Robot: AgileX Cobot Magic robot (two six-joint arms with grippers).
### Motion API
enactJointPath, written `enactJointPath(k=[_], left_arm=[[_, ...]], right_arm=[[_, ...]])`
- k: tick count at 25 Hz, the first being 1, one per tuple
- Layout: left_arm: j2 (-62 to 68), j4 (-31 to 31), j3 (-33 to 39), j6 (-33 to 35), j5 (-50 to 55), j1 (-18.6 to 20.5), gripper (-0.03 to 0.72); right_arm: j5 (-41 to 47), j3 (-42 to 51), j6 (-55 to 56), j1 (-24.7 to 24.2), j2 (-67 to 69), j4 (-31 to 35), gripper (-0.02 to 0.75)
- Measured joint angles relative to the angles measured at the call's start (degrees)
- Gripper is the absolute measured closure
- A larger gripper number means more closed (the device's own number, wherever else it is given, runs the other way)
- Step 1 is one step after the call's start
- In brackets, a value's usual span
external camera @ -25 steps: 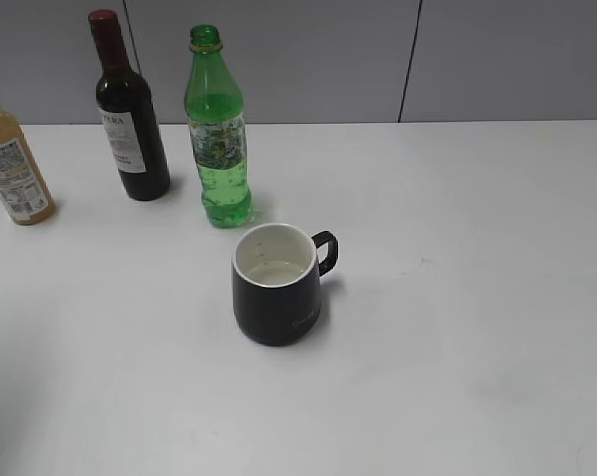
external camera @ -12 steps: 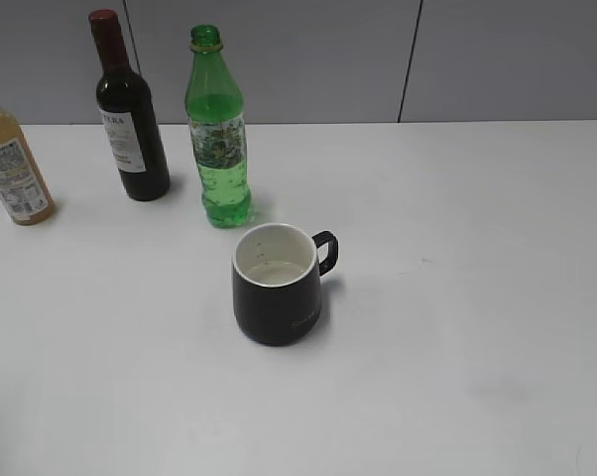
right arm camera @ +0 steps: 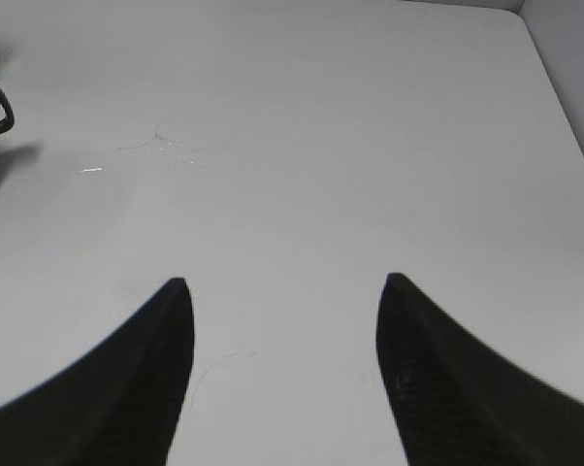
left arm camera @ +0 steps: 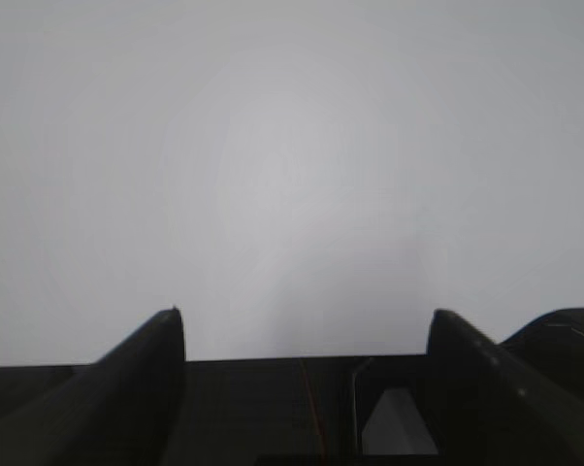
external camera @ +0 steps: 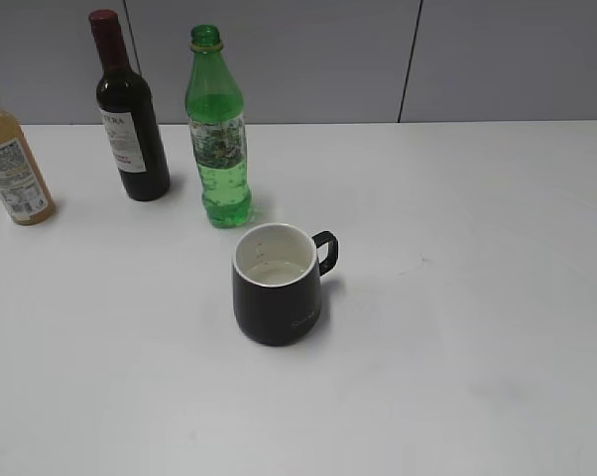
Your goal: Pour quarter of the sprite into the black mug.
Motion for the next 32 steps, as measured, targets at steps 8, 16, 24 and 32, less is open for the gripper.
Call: enactJointPath(k=[8,16,24,32], left_arm=[[-13.4,0.7,1.8,-0.2,-0.7,0.0,0.101],[-22.6,1.2,2.1,-1.5,-1.9,0.0,0.102],[-29.8,1.3,4.6,-4.1,-8.7,0.0,0.103],[-30.1,1.2,5.1,-4.5,-9.7,0.3,0.103]], right_arm=[[0.0,0.0,0.0,0.0,0.0,0.0,0.281],[0.0,0.0,0.0,0.0,0.0,0.0,0.281],[0.0,0.0,0.0,0.0,0.0,0.0,0.281],[0.0,0.0,0.0,0.0,0.0,0.1,0.281]])
